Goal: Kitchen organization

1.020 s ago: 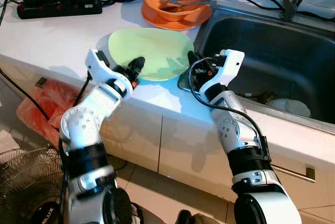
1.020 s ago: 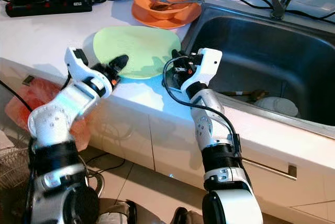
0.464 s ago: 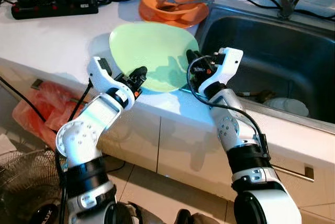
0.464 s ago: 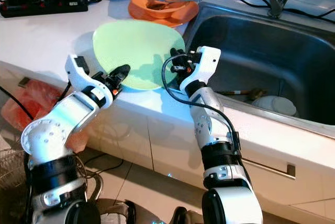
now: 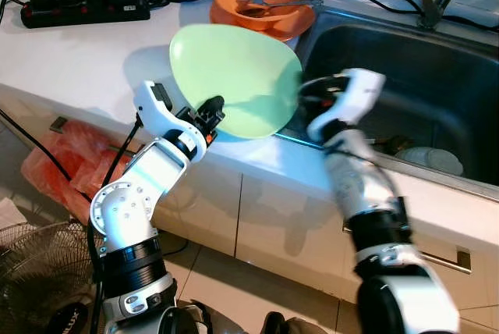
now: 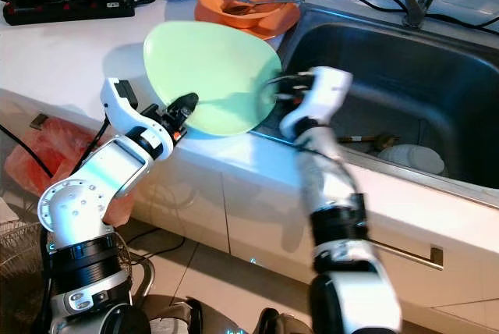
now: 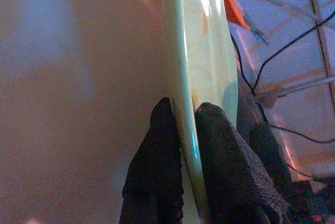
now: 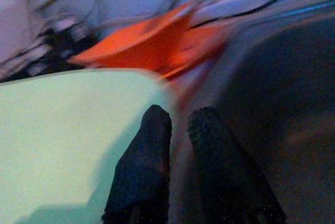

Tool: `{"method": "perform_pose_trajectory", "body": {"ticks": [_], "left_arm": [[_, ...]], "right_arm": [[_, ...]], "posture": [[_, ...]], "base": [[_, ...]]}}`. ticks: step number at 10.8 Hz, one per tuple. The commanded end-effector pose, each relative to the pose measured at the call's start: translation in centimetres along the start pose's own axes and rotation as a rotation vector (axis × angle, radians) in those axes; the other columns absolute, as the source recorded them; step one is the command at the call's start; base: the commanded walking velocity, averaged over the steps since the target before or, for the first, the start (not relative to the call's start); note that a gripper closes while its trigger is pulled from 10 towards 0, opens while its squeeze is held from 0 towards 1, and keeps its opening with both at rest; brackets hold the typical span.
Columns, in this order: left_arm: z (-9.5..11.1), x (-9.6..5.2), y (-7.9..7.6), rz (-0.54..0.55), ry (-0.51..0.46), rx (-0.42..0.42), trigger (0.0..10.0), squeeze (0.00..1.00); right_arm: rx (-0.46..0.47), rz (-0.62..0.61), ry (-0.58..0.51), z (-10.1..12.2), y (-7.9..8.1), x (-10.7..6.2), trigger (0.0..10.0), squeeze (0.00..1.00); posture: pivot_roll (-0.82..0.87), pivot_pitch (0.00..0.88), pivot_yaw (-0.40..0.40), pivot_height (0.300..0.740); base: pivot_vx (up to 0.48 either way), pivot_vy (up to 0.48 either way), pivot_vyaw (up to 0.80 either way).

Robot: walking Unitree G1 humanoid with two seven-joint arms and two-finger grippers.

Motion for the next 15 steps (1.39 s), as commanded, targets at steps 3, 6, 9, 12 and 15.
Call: {"method": "perform_pose_trajectory", "body": {"ticks": [3,6,9,12,15], "left_arm": [[0.7,0.0,0.2,0.017,-0.063,0.025,10.0,0.00],[0.7,0.0,-1.7,-0.085,-0.083,0.081,10.0,0.00],[1.0,-0.3,-5.0,-0.258,-0.123,0.140,10.0,0.00],[1.3,0.0,-6.3,-0.321,-0.152,0.137,0.0,0.00],[1.9,0.7,-7.8,-0.373,-0.205,0.244,10.0,0.00]], "right_arm": [[0.000,-0.207,-0.057,1.4,-4.7,-0.7,10.0,0.00],[-0.021,-0.254,-0.068,1.8,-6.0,-0.9,10.0,0.00],[-0.043,-0.309,-0.073,2.1,-7.6,-1.3,10.0,0.00],[-0.058,-0.346,-0.085,2.6,-8.8,-1.7,10.0,0.00],[0.005,-0.311,-0.092,2.6,-8.6,-1.6,10.0,0.00]], "posture": [[0.11,0.171,-0.047,0.740],[0.10,0.172,-0.048,0.740],[0.10,0.170,-0.048,0.740],[0.09,0.167,-0.044,0.740],[0.09,0.163,-0.043,0.740]], "base": [[0.000,0.000,0.00],[0.000,0.000,0.00],[0.000,0.000,0.00],[0.000,0.000,0.00],[0.000,0.000,0.00]]}}
Point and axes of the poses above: a point about 5 cm out from each wrist's last joint towards the gripper, its own x axis pointing out of the wrist towards the gripper, its own z axis along the axis of the wrist's last joint, y = z × x, the point moved 3 cm from there along x, pointing out of the wrist towards the gripper, and after that the axes turned 1 degree about x, right-handed, at the moved point
